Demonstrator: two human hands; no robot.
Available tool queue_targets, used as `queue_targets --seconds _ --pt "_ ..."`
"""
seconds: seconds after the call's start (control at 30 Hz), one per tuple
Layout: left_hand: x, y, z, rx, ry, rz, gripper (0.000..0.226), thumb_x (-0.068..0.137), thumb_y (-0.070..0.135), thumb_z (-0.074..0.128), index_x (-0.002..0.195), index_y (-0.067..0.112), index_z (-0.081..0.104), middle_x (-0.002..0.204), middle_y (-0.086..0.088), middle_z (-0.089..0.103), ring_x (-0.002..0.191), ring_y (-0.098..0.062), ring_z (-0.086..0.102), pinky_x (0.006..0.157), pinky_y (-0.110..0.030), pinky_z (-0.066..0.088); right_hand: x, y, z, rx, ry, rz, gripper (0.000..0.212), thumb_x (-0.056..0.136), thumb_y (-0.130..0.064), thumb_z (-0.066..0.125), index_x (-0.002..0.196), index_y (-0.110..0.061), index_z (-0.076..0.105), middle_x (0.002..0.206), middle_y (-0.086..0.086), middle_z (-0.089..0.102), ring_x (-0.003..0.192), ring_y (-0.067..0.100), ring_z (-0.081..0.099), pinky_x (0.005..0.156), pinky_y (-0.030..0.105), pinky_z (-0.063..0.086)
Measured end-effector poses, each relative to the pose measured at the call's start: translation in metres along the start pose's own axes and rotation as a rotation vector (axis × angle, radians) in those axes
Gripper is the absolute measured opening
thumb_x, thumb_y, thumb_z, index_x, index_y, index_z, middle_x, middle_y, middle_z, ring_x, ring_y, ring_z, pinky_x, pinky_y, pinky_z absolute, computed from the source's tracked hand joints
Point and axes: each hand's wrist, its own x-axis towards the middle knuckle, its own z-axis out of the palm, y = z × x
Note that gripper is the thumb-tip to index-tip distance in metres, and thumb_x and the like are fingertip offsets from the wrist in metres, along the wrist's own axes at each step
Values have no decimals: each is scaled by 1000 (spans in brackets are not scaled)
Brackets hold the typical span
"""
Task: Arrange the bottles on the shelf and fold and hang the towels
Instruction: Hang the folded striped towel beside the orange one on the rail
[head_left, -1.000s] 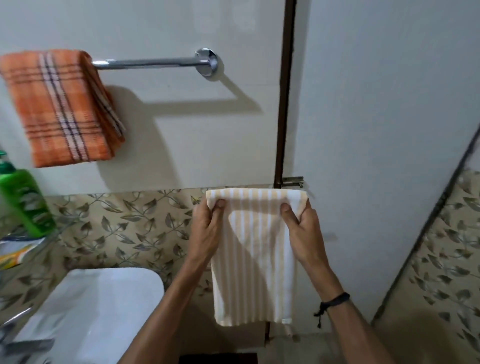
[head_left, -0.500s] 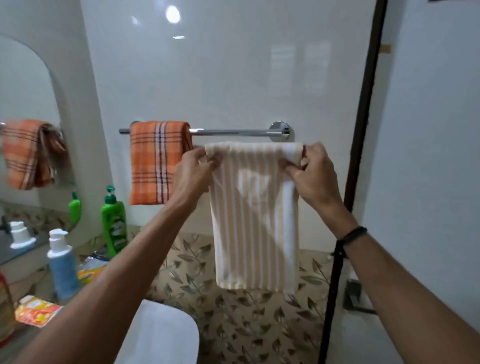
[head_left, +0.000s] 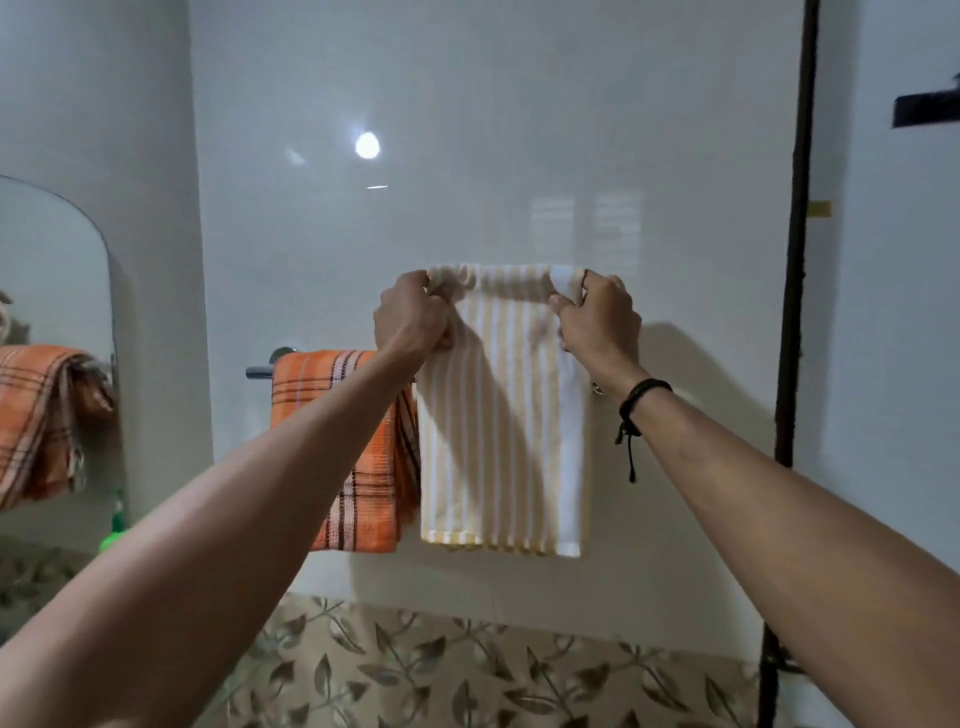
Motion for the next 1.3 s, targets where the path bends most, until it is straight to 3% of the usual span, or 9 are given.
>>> queue_targets --seconds 0.2,0.37,0.47,0.53,0.63,0.83,0.93,1.1,1.3 --pt "7 -7 5 7 -32 24 49 63 14 43 107 21 61 89 -9 74 81 -34 72 82 -42 60 4 7 16 -124 44 -48 20 96 -20 59 111 -8 52 111 9 54 94 35 59 75 31 34" --pt "-12 -21 12 162 -142 183 50 88 8 58 131 20 36 89 -13 65 85 -34 61 72 -41 48 -9 6 16 -220 32 -172 40 83 -5 57 114 -18 36 111 6 40 70 35 56 64 41 48" --pt "-10 -22 17 327 -221 302 44 94 17 62 131 18 38 86 -13 62 85 -38 60 75 -44 50 -17 5 14 -443 -10 -260 15 92 -29 58 101 -19 52 114 3 38 81 31 57 67 38 50" --pt "-8 -19 18 422 -297 350 32 102 32 53 129 19 41 90 -15 63 85 -37 61 72 -41 45 -22 6 11 -528 -154 -228 44 98 -57 44 83 -19 60 115 -2 46 102 26 51 78 37 45" --pt "-7 -18 21 529 -427 339 39 105 51 35 127 21 47 110 -17 67 94 -36 61 76 -40 42 -23 0 1 -639 -360 -115 71 93 -78 20 60 -22 48 81 -4 55 94 26 56 86 41 40" --pt "-5 -28 18 484 -440 582 41 107 50 31 112 19 58 114 -4 65 110 -28 59 88 -44 48 -8 -3 -4 -704 -706 9 119 55 -99 -9 112 -27 66 97 -2 67 91 22 62 89 43 45" --pt "-7 -28 16 512 -544 497 57 103 64 21 119 31 64 120 -5 69 112 -31 62 88 -41 46 -12 -5 -8 -681 -684 -95 97 65 -100 7 98 -28 62 95 -6 62 87 17 60 89 43 43" --pt "-5 -13 18 678 -680 319 92 87 85 7 140 30 57 145 -10 58 126 -31 56 101 -44 41 -21 -1 -11 -663 -754 -113 108 50 -99 54 139 -38 47 138 -9 59 124 21 57 102 43 46" --pt "-10 -20 17 658 -551 469 74 97 74 14 128 30 65 134 -6 66 124 -28 58 97 -43 44 -9 -9 -4 -648 -819 -60 93 48 -94 63 116 -31 56 112 -11 63 105 17 61 91 40 50"
